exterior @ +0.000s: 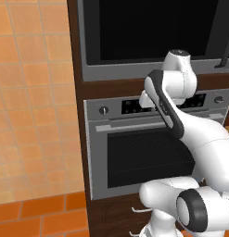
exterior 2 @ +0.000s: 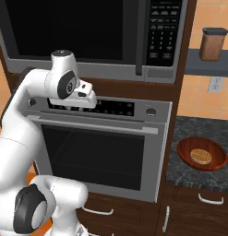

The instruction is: Open the microwave, place the bowl with waffle inside the microwave, then close the microwave door and turn it on.

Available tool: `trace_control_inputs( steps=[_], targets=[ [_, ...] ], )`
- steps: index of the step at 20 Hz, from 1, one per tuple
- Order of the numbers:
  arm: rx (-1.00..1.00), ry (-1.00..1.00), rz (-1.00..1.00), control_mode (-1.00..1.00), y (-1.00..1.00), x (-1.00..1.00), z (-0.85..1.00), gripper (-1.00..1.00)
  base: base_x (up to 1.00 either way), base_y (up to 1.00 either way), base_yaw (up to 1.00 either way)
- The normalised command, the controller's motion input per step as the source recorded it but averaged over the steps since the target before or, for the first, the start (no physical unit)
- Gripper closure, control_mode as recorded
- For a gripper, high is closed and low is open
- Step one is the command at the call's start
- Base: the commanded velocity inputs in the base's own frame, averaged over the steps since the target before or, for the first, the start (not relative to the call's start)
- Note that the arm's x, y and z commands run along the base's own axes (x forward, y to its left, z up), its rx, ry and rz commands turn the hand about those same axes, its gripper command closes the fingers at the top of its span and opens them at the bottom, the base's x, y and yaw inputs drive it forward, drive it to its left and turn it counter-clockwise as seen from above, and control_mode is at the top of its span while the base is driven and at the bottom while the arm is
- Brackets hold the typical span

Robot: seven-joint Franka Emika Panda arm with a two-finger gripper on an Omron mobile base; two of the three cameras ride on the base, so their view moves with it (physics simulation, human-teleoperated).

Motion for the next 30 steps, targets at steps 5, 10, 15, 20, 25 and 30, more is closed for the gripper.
trace_control_inputs(
  steps=[5, 10, 15, 20, 25, 30],
  targets=[
    [0.0, -0.19, 0.02, -1.0, -0.34, -0.39, 0.15, -1.0, 0.0, 0.0, 0.0],
    [-0.02, -0.29, 0.0, -1.0, -0.37, -0.24, 0.53, -1.0, 0.0, 0.0, 0.0],
    [-0.1, -0.41, 0.0, -1.0, -0.11, -0.22, 0.64, -1.0, 0.0, 0.0, 0.0],
    [-0.13, -0.31, -0.05, -1.0, 0.0, -0.57, 0.8, -1.0, 0.0, 0.0, 0.0],
    [-0.06, -0.22, -0.11, -1.0, -0.38, -0.89, 0.8, -1.0, 0.0, 0.0, 0.0],
    [-0.03, -0.13, -0.05, -1.0, -0.63, -0.85, 0.49, -1.0, 0.0, 0.0, 0.0]
  ],
)
